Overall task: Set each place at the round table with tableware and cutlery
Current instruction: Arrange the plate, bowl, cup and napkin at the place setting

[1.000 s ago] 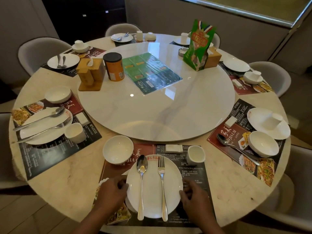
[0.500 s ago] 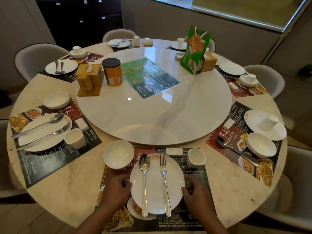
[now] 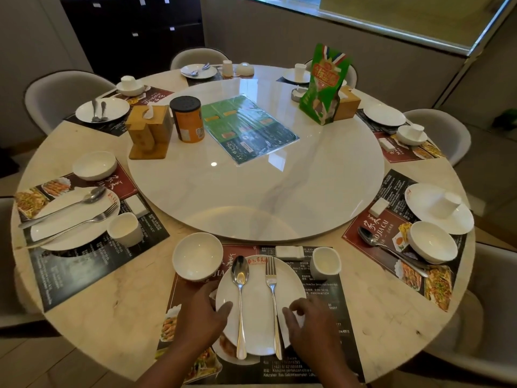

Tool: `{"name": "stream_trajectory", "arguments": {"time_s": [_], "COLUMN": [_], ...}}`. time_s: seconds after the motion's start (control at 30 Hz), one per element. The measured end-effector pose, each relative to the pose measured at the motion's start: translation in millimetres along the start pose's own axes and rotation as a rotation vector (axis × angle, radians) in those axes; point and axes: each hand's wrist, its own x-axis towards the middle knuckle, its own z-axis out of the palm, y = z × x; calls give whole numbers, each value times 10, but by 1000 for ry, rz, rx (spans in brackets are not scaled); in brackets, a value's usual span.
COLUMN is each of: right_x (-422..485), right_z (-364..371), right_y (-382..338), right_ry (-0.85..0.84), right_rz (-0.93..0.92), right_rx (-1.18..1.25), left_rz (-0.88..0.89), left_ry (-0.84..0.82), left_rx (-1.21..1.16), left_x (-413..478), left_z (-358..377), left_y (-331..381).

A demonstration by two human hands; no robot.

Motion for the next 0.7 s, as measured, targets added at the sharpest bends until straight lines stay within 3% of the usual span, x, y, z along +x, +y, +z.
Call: {"name": "stream_trajectory", "arguments": {"time_s": [0.3, 0.7], "right_x": [5, 16], "right_z": [101, 142], "right_y": [-95, -72], "right_ry": [-97, -87], "right_rz": [37, 58], "right_rx": [-109, -72], "left_rz": [-6, 30], "left_ry": [-2, -32], "left_rx": [52, 21], "left_x": [-31, -7], "left_z": [157, 156], "left_y": [1, -52]}}
